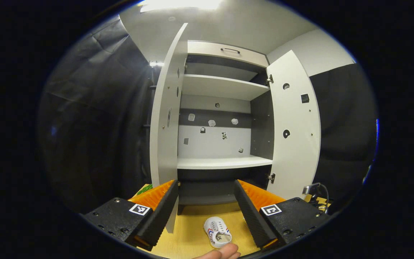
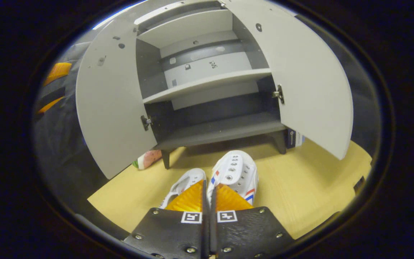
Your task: Grab one shoe with the right hand and put it into the shoe cabinet, grab the other shoe with the left hand and put it into the shoe cabinet; then close the right door with the right hand and the left door with the left hand.
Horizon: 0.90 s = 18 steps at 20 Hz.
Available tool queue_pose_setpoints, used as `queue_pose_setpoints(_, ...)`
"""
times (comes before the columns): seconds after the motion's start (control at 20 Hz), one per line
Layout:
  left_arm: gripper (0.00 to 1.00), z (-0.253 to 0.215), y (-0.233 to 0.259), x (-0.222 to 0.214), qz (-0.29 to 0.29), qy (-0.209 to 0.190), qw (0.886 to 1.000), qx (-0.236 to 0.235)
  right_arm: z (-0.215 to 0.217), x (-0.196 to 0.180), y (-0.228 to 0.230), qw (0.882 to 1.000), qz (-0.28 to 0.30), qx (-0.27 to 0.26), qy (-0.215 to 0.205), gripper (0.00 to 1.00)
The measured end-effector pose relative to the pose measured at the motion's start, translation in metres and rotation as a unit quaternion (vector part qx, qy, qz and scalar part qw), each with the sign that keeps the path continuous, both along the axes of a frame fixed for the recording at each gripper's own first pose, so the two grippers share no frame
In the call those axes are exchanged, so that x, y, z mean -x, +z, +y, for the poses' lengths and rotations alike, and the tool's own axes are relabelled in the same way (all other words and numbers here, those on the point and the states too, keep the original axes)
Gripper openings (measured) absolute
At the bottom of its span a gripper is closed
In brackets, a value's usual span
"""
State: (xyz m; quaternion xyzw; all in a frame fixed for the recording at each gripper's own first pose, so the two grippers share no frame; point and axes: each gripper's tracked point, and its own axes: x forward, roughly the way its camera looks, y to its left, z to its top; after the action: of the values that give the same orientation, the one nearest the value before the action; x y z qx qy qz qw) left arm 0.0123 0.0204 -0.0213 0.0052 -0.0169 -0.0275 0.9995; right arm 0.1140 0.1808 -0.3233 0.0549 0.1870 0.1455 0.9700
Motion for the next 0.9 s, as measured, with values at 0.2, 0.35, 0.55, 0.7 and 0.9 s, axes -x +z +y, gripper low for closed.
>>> queue_pose_setpoints(0.2,0.96,-0.005,-0.015,0.005,-0.008,0.006,1.0,-0.001,-0.007,-0.003,0.068,0.999,-0.042,0.02,0.013,0.01)
queue_pose_setpoints(0.35,0.96,-0.011,-0.036,0.006,0.016,-0.001,1.0,-0.004,-0.006,-0.012,0.118,0.995,-0.08,0.059,0.022,0.01)
queue_pose_setpoints(0.55,0.96,-0.009,-0.044,-0.004,0.018,-0.007,1.0,0.004,-0.001,-0.032,0.195,0.985,-0.13,0.11,0.033,0.01)
queue_pose_setpoints(0.7,0.96,-0.004,-0.057,-0.011,0.03,-0.007,0.999,0.01,0.013,-0.065,0.246,0.98,-0.147,0.129,0.035,0.01)
queue_pose_setpoints(0.9,0.96,-0.002,-0.068,-0.02,0.034,-0.005,0.999,0.017,0.038,-0.134,0.288,0.975,-0.148,0.16,0.053,0.02)
